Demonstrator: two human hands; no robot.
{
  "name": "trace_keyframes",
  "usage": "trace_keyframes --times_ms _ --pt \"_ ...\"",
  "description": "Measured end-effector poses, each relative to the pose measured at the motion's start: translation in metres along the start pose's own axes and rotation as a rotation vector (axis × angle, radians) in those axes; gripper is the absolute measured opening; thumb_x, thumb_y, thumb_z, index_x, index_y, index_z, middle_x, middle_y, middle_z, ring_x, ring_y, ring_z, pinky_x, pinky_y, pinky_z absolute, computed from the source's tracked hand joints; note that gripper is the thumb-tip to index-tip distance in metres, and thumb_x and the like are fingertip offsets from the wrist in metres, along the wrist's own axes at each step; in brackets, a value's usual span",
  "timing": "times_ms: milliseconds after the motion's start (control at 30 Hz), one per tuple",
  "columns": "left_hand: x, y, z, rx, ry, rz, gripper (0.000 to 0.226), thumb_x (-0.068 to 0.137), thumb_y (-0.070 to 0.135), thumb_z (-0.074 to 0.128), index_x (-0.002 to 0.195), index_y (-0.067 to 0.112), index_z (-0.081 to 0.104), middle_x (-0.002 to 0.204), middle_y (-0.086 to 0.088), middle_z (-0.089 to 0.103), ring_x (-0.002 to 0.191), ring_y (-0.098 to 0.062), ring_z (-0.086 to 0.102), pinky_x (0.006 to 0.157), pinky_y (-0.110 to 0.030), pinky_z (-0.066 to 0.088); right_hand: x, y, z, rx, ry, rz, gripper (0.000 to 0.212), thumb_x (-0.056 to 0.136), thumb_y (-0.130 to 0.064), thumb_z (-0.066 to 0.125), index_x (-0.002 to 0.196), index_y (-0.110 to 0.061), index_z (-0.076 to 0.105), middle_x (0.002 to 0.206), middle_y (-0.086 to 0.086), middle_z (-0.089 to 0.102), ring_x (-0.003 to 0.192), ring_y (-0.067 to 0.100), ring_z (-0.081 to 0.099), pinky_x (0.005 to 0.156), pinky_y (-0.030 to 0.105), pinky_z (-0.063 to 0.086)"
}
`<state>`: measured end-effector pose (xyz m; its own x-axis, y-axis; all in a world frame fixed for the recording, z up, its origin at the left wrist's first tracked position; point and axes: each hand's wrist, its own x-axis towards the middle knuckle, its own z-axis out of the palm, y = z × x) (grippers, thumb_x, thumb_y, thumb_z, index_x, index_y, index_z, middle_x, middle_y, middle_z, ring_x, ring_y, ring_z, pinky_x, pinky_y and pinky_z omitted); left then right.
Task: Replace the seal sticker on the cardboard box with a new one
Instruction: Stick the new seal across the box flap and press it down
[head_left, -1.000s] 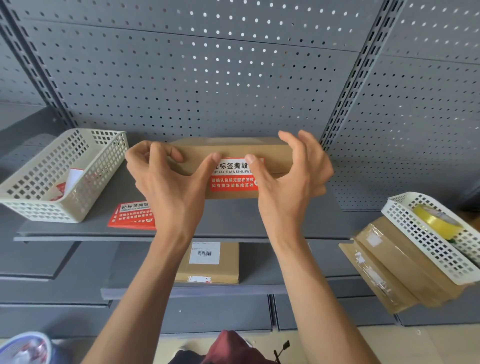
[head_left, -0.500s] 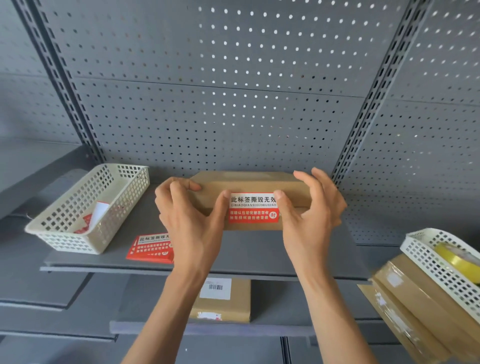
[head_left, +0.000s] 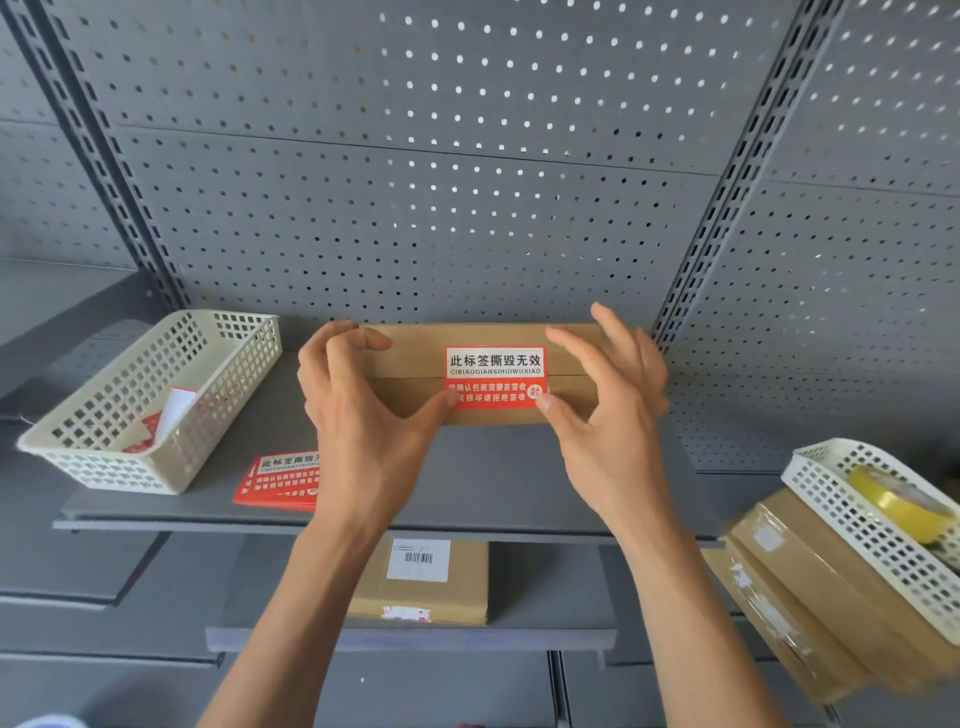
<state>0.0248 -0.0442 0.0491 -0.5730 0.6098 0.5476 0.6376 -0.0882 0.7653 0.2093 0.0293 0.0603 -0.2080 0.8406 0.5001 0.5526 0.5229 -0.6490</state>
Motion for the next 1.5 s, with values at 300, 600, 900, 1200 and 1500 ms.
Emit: trace_keyframes --times_ms 300,600,900,1200,1500 --pt "-0.006 0.018 0.019 0.126 0.091 -0.088 0.084 0.063 0.077 0.072 0.114 0.016 0.045 0.141 -0.006 0.036 0.132 -0.022 0.034 0.100 -0.041 0.030 -0.006 -0.031 0.039 -0.157 0.222 0.088 0.081 0.077 -0.071 0.054 0.148 -0.033 0.045 0.165 -0.003 0.028 0.153 0.038 0.014 0.109 0.055 0.021" --pt "-0.008 0.007 0.024 0.152 0.131 -0.073 0.077 0.069 0.057 0.084 0.118 0.011 0.044 0.142 -0.011 0.039 0.129 -0.026 0.036 0.097 -0.035 0.026 -0.007 -0.017 0.055 -0.201 0.340 0.063 0.055 0.095 -0.060 0.057 0.143 -0.034 0.053 0.162 0.004 0.034 0.150 0.041 0.022 0.107 0.054 0.023" --pt "-0.006 0.002 0.022 0.104 0.162 -0.058 0.040 0.094 0.036 0.068 0.116 0.014 0.043 0.138 -0.009 0.041 0.129 -0.028 0.039 0.096 -0.037 0.026 -0.007 -0.006 0.053 -0.190 0.405 0.054 0.040 0.102 -0.014 0.053 0.136 -0.035 0.058 0.160 0.000 0.035 0.146 0.033 0.028 0.103 0.055 0.030" --pt "0.006 0.010 0.031 0.032 0.233 -0.172 0.055 0.083 0.063 0.068 0.102 0.022 0.037 0.131 -0.008 0.041 0.126 -0.028 0.043 0.098 -0.034 0.022 0.008 -0.031 0.055 -0.191 0.387 0.106 0.063 0.085 -0.074 0.053 0.130 -0.030 0.061 0.154 0.000 0.040 0.143 0.033 0.031 0.100 0.052 0.034" --pt "0.025 0.015 0.053 0.137 0.269 -0.182 0.064 0.078 0.067 0.066 0.105 0.014 0.045 0.138 -0.012 0.040 0.128 -0.033 0.040 0.106 -0.052 0.032 0.029 -0.033 0.072 -0.239 0.448 0.154 0.057 0.081 -0.077 0.057 0.112 -0.031 0.070 0.148 0.004 0.048 0.138 0.036 0.036 0.098 0.050 0.033"
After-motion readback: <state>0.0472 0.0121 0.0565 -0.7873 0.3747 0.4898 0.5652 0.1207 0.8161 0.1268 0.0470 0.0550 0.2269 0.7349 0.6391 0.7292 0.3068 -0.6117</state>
